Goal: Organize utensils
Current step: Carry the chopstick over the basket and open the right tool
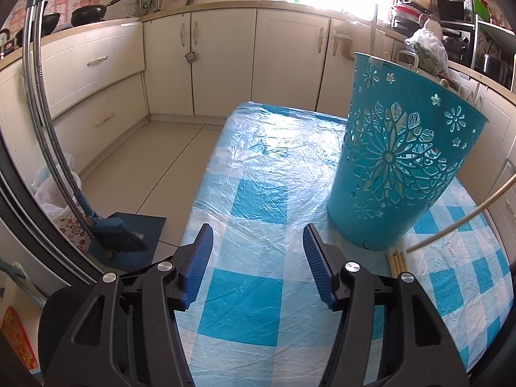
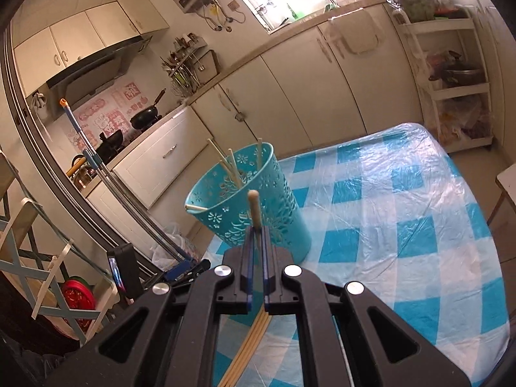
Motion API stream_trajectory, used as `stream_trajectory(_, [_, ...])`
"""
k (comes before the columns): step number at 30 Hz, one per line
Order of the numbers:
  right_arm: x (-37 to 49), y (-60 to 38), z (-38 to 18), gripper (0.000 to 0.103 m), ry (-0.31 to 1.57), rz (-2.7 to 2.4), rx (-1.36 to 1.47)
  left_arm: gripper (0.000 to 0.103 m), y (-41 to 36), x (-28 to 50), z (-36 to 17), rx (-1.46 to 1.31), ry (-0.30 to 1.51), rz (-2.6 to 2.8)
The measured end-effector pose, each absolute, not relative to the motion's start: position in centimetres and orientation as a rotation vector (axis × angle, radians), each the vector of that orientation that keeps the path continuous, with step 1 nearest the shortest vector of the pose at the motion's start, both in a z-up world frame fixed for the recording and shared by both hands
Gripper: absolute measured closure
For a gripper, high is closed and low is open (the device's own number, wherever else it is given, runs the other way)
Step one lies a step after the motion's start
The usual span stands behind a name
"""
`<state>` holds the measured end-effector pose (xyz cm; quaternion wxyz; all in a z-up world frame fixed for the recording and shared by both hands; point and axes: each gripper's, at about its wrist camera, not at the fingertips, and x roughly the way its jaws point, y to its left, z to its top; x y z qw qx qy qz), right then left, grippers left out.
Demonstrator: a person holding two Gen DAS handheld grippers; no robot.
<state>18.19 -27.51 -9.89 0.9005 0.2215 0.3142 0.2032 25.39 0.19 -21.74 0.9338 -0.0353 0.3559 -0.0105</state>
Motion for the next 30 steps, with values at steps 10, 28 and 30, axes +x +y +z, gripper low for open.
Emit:
stream_trajectory(10, [17.6, -28.1, -6.5, 0.101, 0.575, 0.441, 0.461, 0.048, 0.5, 25.6, -22.0, -0.083, 0.737, -0.022])
stream_trajectory(28, [25.9, -26.1, -17.9, 0.065, 0.968, 0.084, 0.264, 0.045, 0.9, 25.9, -22.5, -0.102, 0.756, -0.025])
stream_trajectory(30, [27.4, -25.7, -19.3, 0.065, 0.970, 0.049, 0.245, 0.044, 0.9, 25.9, -22.6, -0.104, 0.758, -0.027])
